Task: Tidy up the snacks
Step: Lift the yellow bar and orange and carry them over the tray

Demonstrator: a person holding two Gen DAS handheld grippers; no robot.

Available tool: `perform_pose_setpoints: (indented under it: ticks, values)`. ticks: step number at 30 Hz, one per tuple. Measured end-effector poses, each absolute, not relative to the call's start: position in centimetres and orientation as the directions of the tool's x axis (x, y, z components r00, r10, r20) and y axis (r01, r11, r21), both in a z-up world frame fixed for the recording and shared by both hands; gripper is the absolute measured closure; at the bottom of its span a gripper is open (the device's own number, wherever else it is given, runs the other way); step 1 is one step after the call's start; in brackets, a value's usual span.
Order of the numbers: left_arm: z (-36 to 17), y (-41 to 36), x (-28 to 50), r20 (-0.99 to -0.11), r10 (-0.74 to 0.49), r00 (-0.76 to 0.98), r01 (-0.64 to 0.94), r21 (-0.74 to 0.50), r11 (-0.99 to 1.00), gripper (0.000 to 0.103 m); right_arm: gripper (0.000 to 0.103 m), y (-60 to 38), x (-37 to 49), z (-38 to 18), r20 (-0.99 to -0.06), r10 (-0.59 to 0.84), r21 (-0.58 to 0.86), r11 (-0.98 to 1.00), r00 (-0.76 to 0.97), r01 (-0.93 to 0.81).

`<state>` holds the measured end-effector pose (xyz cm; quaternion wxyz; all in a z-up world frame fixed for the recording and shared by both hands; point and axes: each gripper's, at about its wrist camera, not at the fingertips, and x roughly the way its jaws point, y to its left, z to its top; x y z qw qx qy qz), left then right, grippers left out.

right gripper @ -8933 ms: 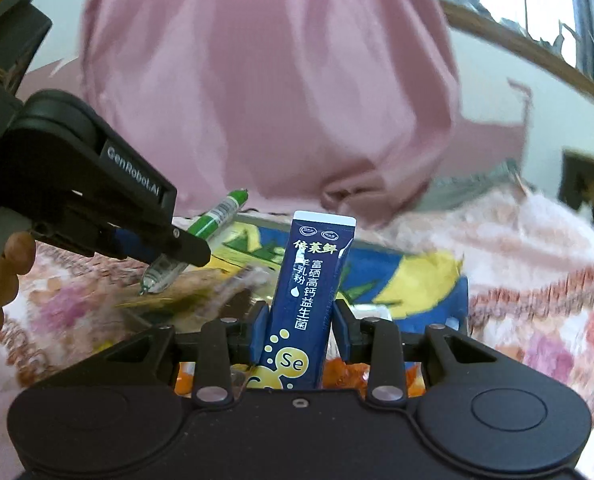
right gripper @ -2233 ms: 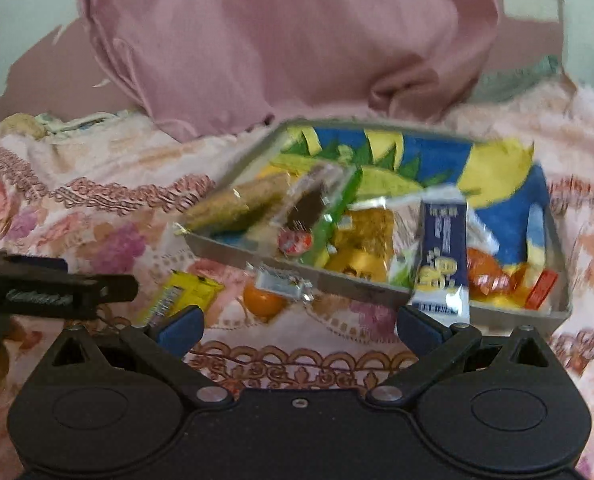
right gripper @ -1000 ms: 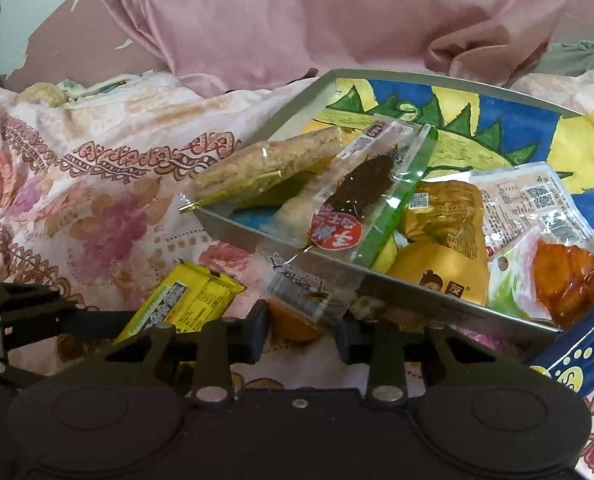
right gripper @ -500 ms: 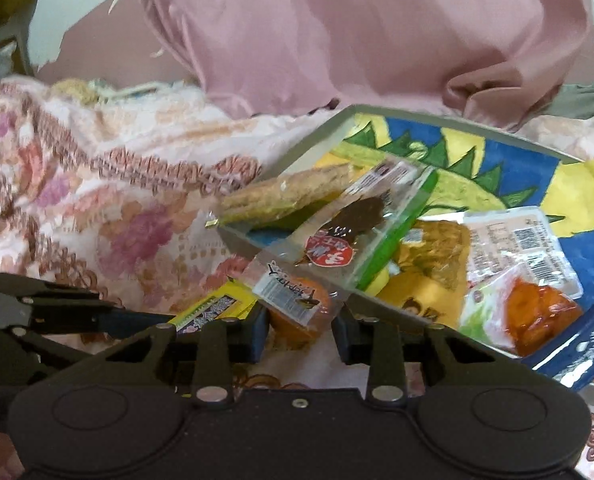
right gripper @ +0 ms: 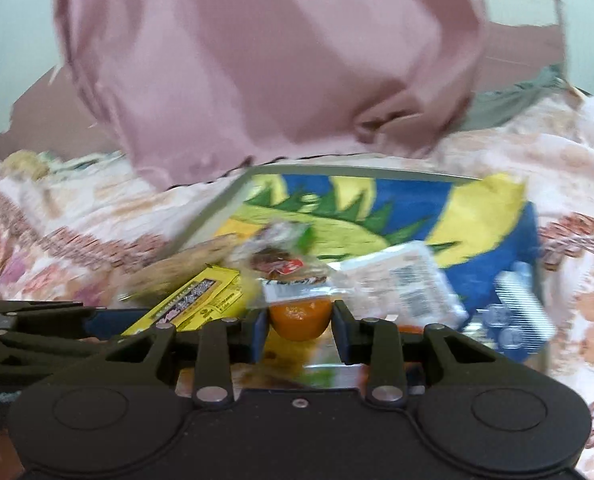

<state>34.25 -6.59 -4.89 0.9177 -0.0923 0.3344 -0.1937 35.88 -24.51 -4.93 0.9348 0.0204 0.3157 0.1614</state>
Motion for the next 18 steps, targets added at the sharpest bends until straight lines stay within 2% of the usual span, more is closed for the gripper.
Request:
perform_pose_setpoints:
  ticks: [8, 18]
  values:
    - [-5.7, -10.4, 37.2, -0.606, -0.401, 0.687, 0.326, -0.235, 0.916, 0.05, 0.067, -29.0, 37.4, -6.5, -0.581, 0.233, 0.141, 0.973, 0.78, -0.185]
    - [-6.5, -11.9, 39.3, -0.637, -0.375, 0.674, 0.319, -0.206, 0.925, 0.05, 0.067, -31.4, 39.6, -8.5, -0.567, 0.222, 0.191, 0.972, 0.793, -0.136]
